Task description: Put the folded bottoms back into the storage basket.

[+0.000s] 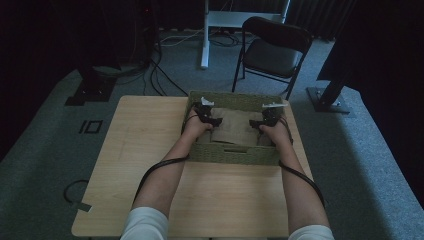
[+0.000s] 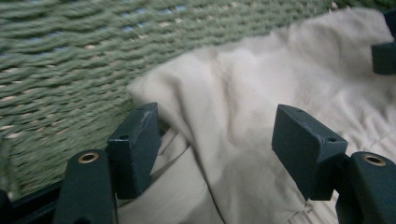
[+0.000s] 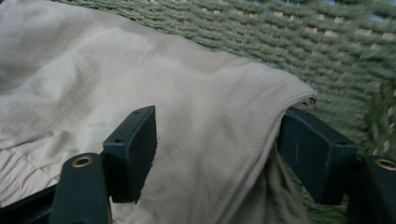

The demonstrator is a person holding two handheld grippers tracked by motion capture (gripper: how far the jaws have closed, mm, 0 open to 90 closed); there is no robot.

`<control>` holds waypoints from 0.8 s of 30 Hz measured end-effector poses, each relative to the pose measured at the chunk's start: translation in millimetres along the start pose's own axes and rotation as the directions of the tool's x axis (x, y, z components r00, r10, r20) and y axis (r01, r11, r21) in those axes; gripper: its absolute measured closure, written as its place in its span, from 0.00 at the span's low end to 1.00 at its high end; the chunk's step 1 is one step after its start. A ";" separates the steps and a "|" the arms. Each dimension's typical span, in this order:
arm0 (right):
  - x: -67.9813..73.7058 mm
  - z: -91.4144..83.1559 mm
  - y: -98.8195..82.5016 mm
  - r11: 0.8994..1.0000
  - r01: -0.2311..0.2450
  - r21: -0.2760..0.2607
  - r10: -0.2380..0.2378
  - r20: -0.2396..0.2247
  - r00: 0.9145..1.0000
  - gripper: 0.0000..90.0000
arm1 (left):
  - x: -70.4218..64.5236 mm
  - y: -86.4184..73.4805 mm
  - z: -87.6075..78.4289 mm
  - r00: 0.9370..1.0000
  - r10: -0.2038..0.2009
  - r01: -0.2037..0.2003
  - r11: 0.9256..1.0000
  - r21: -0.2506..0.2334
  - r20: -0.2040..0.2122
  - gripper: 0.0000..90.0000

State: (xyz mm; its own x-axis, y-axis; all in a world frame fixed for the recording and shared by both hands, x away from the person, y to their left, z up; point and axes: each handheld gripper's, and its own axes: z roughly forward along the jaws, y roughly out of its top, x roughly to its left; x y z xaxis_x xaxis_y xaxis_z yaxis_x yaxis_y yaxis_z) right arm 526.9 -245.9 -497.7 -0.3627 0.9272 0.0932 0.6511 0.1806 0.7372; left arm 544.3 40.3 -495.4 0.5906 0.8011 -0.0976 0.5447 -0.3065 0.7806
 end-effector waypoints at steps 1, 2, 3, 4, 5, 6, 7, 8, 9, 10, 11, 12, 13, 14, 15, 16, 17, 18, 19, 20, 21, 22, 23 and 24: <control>0.0 -1.5 1.1 1.000 0.010 -0.004 -0.010 -0.001 1.000 0.23 | 0.4 2.0 -2.6 1.000 -0.002 0.002 1.000 -0.006 -0.014 0.32; 0.4 -3.3 2.2 1.000 0.018 -0.002 -0.018 -0.008 1.000 0.24 | -0.1 4.1 -5.1 1.000 -0.012 0.011 1.000 -0.027 -0.016 0.32; 0.7 -5.0 3.1 1.000 0.011 -0.009 -0.011 -0.013 1.000 0.24 | -0.6 5.6 -8.0 1.000 -0.012 0.012 0.998 -0.054 0.006 0.32; 1.3 -6.9 4.1 1.000 0.001 -0.018 -0.002 -0.016 1.000 0.22 | -1.1 7.0 -11.3 1.000 -0.003 0.005 0.998 -0.061 0.023 0.32; 2.2 -8.9 5.2 1.000 0.002 -0.022 -0.003 -0.018 1.000 0.21 | -1.7 8.1 -14.4 1.000 0.004 -0.002 0.998 -0.062 0.030 0.32; 3.2 -11.0 6.5 1.000 0.004 -0.022 -0.005 -0.013 1.000 0.21 | -2.4 9.6 -17.5 0.999 0.010 -0.008 0.998 -0.055 0.035 0.32; 4.4 -13.5 8.4 1.000 0.010 -0.022 -0.010 -0.011 1.000 0.21 | -3.1 11.2 -20.8 0.999 0.009 -0.006 0.998 -0.056 0.043 0.31; 5.8 -16.5 10.7 1.000 0.013 -0.024 -0.014 -0.011 1.000 0.20 | -4.0 13.1 -24.5 0.999 -0.003 0.005 0.999 -0.054 0.046 0.32; 6.9 -19.9 13.4 1.000 0.008 -0.028 -0.009 -0.014 1.000 0.20 | -4.6 15.2 -28.3 0.999 -0.022 0.024 0.999 -0.046 0.050 0.31; 8.3 -23.4 16.2 0.999 0.002 -0.035 -0.003 -0.022 1.000 0.19 | -4.9 16.7 -31.9 0.998 -0.035 0.038 0.998 -0.042 0.059 0.31; 9.9 -27.0 18.9 0.999 -0.002 -0.046 0.000 -0.035 0.999 0.19 | -5.6 18.2 -35.5 0.997 -0.044 0.047 0.998 -0.038 0.066 0.31; 11.3 -30.1 21.2 0.999 -0.009 -0.052 0.007 -0.045 0.999 0.19 | -6.1 19.6 -39.1 0.996 -0.055 0.058 0.997 -0.041 0.072 0.30; 12.6 -33.1 22.9 0.999 -0.006 -0.046 0.003 -0.050 0.999 0.19 | -6.4 21.2 -43.6 0.993 -0.077 0.081 0.995 -0.049 0.085 0.29; 14.7 -36.8 24.9 0.999 0.003 -0.036 -0.004 -0.050 0.999 0.19 | -6.5 21.8 -46.4 0.992 -0.080 0.085 0.995 -0.054 0.094 0.29; 15.9 -38.6 26.0 0.999 0.007 -0.038 -0.008 -0.050 0.999 0.19 | -6.5 22.7 -49.7 0.992 -0.084 0.089 0.995 -0.054 0.099 0.28; 17.4 -41.4 27.2 0.999 0.008 -0.043 -0.010 -0.052 0.999 0.19 | -7.1 23.8 -52.3 0.991 -0.089 0.095 0.994 -0.056 0.100 0.25; 18.6 -44.0 28.4 0.999 0.002 -0.049 -0.005 -0.052 0.999 0.19 | -7.5 24.8 -55.2 0.991 -0.085 0.091 0.994 -0.059 0.102 0.24; 19.8 -46.4 29.4 0.998 0.004 -0.060 -0.007 -0.052 0.999 0.19 | -8.1 25.9 -58.0 0.991 -0.089 0.096 0.993 -0.063 0.102 0.23; 20.9 -48.9 30.1 0.998 0.008 -0.068 -0.011 -0.047 0.999 0.19 | -8.9 26.7 -60.6 0.990 -0.095 0.102 0.993 -0.067 0.101 0.23; 22.1 -51.2 30.5 0.997 0.006 -0.071 -0.009 -0.043 0.999 0.19 | -10.0 27.3 -63.1 0.990 -0.101 0.108 0.992 -0.066 0.103 0.23; 23.1 -53.1 30.8 0.997 0.007 -0.076 -0.011 -0.047 0.999 0.19 | -11.1 27.7 -65.5 0.989 -0.100 0.108 0.992 -0.067 0.111 0.23; 23.9 -55.1 30.7 0.997 0.006 -0.083 -0.010 -0.054 0.998 0.19 | -12.3 27.8 -67.7 0.989 -0.095 0.103 0.993 -0.065 0.116 0.22; 24.3 -57.0 30.7 0.996 0.004 -0.089 -0.008 -0.047 0.999 0.18 | -13.1 27.8 -70.1 0.990 -0.081 0.089 0.994 -0.064 0.117 0.21; 24.4 -58.9 30.6 0.996 0.012 -0.092 -0.015 -0.037 0.999 0.18 | -13.9 27.7 -72.1 0.990 -0.072 0.080 0.995 -0.066 0.119 0.21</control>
State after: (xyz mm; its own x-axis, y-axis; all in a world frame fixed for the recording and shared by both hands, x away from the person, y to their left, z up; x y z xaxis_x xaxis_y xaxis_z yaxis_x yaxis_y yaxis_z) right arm 498.7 -237.1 -433.4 -0.3969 0.9116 0.1067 0.5825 0.1603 0.7969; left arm 508.2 57.7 -427.9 0.6164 0.7542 -0.2264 0.5498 -0.2063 0.8094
